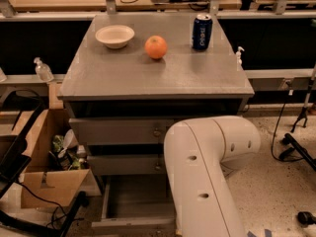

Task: Open bottom drawer

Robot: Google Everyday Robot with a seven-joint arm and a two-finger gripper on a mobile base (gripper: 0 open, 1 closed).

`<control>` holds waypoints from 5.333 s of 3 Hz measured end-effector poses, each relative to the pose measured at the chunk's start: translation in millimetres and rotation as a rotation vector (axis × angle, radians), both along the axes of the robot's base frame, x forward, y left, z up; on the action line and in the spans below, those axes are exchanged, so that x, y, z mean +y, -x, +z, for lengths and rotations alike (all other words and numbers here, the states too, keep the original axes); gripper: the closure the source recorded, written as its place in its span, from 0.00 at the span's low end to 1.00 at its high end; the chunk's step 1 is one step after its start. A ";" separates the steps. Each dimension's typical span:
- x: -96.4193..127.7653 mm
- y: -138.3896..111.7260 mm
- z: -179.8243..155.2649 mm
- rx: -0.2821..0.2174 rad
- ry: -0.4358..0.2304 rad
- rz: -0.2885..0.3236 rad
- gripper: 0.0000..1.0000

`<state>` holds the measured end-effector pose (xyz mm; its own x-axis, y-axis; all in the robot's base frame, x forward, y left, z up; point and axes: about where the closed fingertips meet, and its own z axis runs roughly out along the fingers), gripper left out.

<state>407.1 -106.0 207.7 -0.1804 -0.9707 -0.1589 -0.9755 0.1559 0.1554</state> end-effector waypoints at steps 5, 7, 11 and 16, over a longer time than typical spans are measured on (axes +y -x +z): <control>0.1 -1.0 0.6 0.000 0.000 0.000 1.00; 0.1 -1.0 0.6 0.000 0.000 0.000 1.00; 0.1 -1.3 0.6 0.000 0.000 0.000 0.37; -46.4 -9.9 98.5 -0.071 0.014 0.198 0.00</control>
Offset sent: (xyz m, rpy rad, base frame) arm 0.0002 0.0000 0.0000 0.0000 0.0000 0.0000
